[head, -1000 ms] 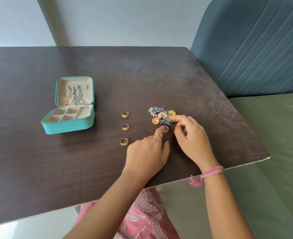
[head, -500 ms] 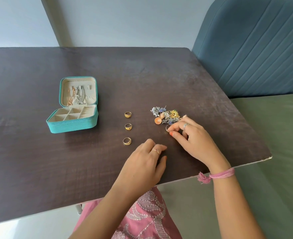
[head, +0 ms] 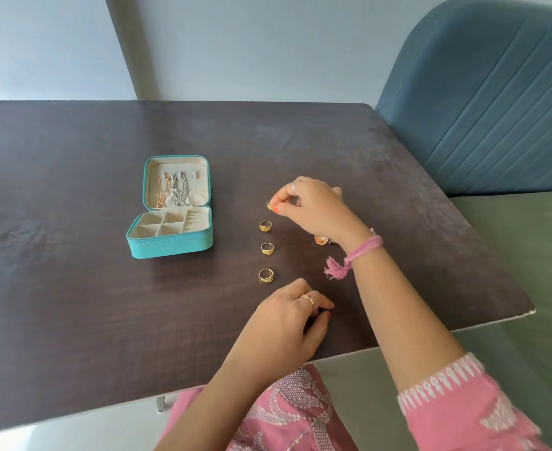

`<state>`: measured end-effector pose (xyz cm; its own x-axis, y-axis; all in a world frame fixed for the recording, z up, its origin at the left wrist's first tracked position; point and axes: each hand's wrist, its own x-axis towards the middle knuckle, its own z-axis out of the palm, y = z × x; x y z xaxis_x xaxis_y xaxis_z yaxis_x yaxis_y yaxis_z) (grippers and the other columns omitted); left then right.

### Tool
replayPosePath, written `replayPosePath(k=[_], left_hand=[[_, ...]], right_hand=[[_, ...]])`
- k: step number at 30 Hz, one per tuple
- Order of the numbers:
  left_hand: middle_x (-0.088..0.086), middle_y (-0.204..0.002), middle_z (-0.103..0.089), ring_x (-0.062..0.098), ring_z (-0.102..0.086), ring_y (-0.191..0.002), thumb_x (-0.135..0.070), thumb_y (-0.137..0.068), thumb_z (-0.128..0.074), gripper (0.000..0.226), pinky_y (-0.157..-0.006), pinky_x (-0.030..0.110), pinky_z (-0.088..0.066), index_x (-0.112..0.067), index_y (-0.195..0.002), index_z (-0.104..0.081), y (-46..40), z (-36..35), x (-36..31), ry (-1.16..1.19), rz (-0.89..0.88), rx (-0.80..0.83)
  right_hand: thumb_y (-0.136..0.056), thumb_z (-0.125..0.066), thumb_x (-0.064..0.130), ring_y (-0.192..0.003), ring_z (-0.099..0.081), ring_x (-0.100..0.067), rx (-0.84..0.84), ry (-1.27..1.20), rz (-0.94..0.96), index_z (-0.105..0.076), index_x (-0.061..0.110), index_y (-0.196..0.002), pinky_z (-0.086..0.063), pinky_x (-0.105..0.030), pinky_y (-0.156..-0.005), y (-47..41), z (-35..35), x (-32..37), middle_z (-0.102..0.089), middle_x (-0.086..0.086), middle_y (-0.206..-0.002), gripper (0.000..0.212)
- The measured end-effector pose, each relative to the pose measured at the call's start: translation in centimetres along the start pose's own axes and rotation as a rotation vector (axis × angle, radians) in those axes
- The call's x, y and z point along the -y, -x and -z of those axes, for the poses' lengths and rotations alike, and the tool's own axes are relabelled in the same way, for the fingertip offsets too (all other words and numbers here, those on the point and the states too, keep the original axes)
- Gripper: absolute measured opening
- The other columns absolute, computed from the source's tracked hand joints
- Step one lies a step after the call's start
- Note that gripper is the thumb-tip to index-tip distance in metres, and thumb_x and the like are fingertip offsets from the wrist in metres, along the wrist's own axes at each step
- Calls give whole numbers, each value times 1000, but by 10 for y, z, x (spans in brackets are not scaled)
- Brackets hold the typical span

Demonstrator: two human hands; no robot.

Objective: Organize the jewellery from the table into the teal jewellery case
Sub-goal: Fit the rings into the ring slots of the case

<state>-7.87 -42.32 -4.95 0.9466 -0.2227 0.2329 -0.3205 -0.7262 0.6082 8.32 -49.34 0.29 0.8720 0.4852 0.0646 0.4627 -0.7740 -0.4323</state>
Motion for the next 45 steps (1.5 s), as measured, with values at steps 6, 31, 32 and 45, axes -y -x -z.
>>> replayPosePath(k=[6,31,32,45], left_hand=[[-8,-85,-55,5,-50,-68,-28,-88,-53,22,-66,10,-37,-25,-103,-69,0,-2,3,44,0,10],[2,-102,-66,29,-64,-94,-48,-98,-33,63,-61,30,-37,-37,-151,0,-79,-19,-16,-295,341,7],[3,-100,-66,30,-64,-94,-48,-98,-33,62,-61,30,-38,-37,-151,-2,-81,-20,-15,-299,341,9],[-4,-56,-59,19,-59,-43,-50,-88,-50,51,-35,17,-24,-31,-135,-50,-83,-27,-13,-423,262,-62]], right_hand=[[-91,-57,37,-98,-54,-10,75,60,-39,-69,39,-90,-23,-34,-74,-26,-19,6,-61,17,-92,12],[-76,-36,-4,-117,-37,-21,-346,255,-74,-61,48,-117,-32,-46,-94,88,-13,-96,-46,3,-137,70],[-75,-37,-5,-117,-37,-22,-357,232,-61,-63,46,-114,-33,-45,-93,88,-14,-98,-47,4,-137,70],[-75,-38,-4,-116,-44,-25,-429,202,-200,-66,44,-111,-32,-44,-91,83,-18,-108,-49,6,-132,66]])
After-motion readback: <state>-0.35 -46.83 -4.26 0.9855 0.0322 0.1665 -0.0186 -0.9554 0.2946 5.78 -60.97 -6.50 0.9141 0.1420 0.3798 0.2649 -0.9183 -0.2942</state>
